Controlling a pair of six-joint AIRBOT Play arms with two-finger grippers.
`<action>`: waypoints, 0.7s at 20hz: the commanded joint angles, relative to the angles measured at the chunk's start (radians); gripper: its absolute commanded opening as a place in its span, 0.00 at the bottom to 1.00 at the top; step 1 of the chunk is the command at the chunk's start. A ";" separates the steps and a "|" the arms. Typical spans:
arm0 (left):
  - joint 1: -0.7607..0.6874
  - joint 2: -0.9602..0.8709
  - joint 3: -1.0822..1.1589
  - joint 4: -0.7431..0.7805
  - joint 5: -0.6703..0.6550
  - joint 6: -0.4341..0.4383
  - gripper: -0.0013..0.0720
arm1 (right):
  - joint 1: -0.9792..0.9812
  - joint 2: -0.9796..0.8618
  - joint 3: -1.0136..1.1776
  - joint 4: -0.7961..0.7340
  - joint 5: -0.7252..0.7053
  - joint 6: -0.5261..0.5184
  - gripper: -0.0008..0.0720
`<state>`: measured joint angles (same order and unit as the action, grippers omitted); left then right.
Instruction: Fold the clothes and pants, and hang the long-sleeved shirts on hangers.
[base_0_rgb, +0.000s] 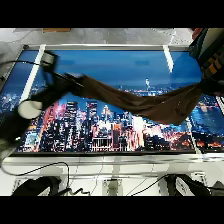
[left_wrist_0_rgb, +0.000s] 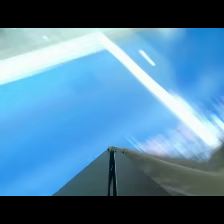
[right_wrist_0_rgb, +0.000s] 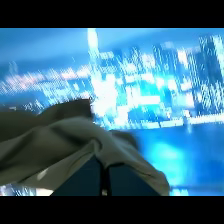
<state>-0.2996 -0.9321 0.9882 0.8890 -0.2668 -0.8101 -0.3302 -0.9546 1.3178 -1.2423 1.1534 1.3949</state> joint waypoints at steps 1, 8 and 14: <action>0.135 0.142 0.001 0.035 0.127 0.007 0.03 | 0.001 0.036 0.043 0.040 -0.054 -0.001 0.03; 0.289 0.305 0.000 0.034 0.124 0.006 0.03 | 0.001 0.098 0.262 0.001 -0.011 -0.002 0.03; 0.289 0.450 0.000 0.034 0.090 -0.003 0.03 | 0.001 0.216 0.351 -0.004 0.137 -0.002 0.03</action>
<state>-0.0177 -0.5507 0.9882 0.9226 -0.1509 -0.8043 -0.3298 -0.7940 1.6318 -1.2404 1.2221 1.3926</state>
